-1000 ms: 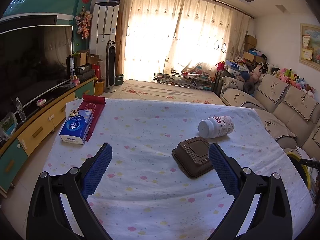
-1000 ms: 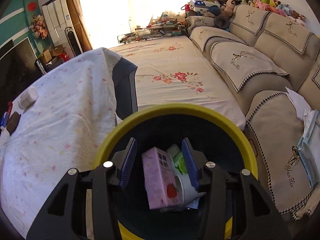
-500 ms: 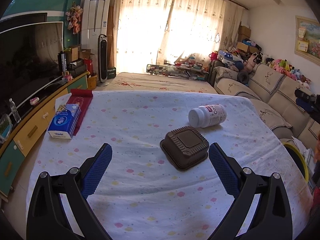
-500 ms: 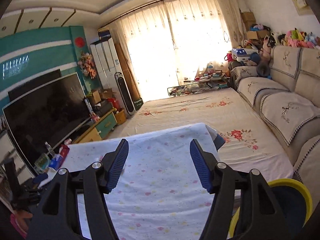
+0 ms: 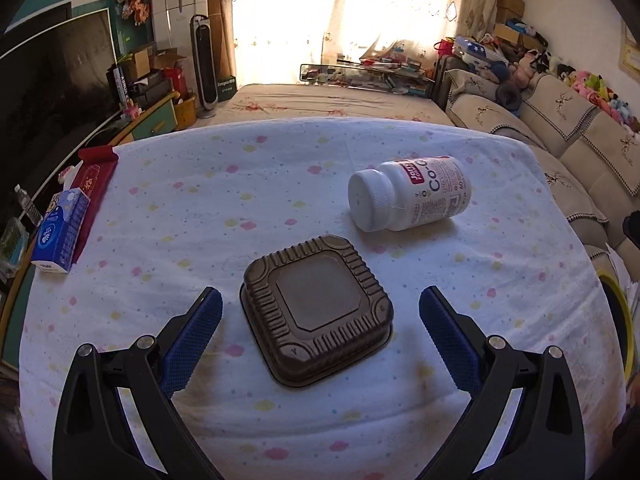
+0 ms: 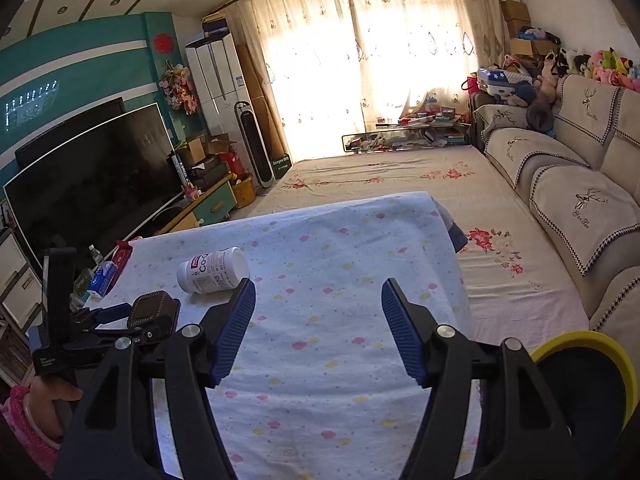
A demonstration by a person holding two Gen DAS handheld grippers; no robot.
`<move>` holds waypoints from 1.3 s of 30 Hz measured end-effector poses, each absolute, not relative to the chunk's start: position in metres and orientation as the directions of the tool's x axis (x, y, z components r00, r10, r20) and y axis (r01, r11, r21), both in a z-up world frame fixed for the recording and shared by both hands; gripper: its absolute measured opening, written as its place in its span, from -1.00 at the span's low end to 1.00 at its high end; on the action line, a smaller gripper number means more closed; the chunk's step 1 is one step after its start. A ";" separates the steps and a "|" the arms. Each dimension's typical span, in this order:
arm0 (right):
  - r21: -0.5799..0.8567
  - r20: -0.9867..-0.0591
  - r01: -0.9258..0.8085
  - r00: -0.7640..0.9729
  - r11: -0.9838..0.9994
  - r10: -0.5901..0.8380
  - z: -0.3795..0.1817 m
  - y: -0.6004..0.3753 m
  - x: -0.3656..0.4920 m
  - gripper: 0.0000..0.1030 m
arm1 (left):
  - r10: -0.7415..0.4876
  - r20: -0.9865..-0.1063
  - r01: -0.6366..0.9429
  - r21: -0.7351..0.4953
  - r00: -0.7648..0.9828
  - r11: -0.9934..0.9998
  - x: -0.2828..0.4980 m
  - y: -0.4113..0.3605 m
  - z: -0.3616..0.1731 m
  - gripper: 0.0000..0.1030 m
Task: Collect trash
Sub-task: 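Grasp the brown square plastic container with the left tool and lift it, then carry the brown container into the bin and open the left tool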
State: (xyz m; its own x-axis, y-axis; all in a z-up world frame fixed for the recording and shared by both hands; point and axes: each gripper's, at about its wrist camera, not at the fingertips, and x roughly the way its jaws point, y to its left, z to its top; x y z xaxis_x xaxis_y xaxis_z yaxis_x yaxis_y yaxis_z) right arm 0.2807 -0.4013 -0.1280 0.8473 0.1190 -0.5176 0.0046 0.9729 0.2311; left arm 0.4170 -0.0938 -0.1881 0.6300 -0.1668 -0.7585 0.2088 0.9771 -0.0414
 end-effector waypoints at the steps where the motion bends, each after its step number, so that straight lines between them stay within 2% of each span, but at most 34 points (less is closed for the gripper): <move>1: 0.236 -0.518 0.004 0.847 0.972 0.122 -0.128 -0.402 0.280 0.21 | -0.160 -0.762 0.202 -0.039 0.628 0.979 0.419 -0.094 -0.189 0.89; 4: 0.239 -0.518 0.005 0.846 0.971 0.124 -0.128 -0.403 0.280 0.21 | -0.136 -0.774 0.178 -0.030 0.618 0.984 0.423 -0.095 -0.192 0.84; 6: 0.238 -0.521 0.003 0.844 0.971 0.125 -0.128 -0.403 0.281 0.22 | -0.130 -0.787 0.171 -0.031 0.603 0.985 0.426 -0.095 -0.196 0.56; 9: 0.237 -0.525 0.001 0.841 0.971 0.128 -0.128 -0.404 0.282 0.21 | -0.130 -0.788 0.168 -0.034 0.601 0.985 0.428 -0.093 -0.197 0.46; 10: 0.236 -0.525 0.000 0.842 0.972 0.127 -0.128 -0.404 0.282 0.21 | -0.132 -0.787 0.170 -0.035 0.603 0.985 0.427 -0.093 -0.196 0.33; 11: 0.234 -0.525 0.000 0.842 0.972 0.126 -0.128 -0.404 0.282 0.21 | -0.127 -0.785 0.166 -0.030 0.607 0.986 0.426 -0.092 -0.196 0.29; 22: 0.260 -0.474 0.041 0.876 0.965 0.091 -0.118 -0.418 0.271 0.21 | -0.185 -0.753 0.235 -0.041 0.632 0.971 0.384 -0.111 -0.163 0.26; 30: 0.267 -0.406 0.094 0.914 0.959 0.024 -0.087 -0.448 0.239 0.21 | -0.314 -0.725 0.400 -0.059 0.612 0.915 0.330 -0.179 -0.130 0.26; 39: 0.144 -0.380 0.320 0.892 0.936 -0.247 -0.081 -0.521 0.136 0.24 | -0.471 -0.725 0.621 -0.077 0.503 0.780 0.281 -0.295 -0.121 0.26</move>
State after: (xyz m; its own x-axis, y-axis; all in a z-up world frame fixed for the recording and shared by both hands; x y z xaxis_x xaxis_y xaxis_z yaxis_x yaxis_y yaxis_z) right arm 0.1361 -0.5211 -0.0812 0.8916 -0.2467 -0.3796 0.3202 0.9364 0.1436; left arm 0.2813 -0.2946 -0.1213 0.5027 -0.4707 -0.7250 0.6205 0.7805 -0.0765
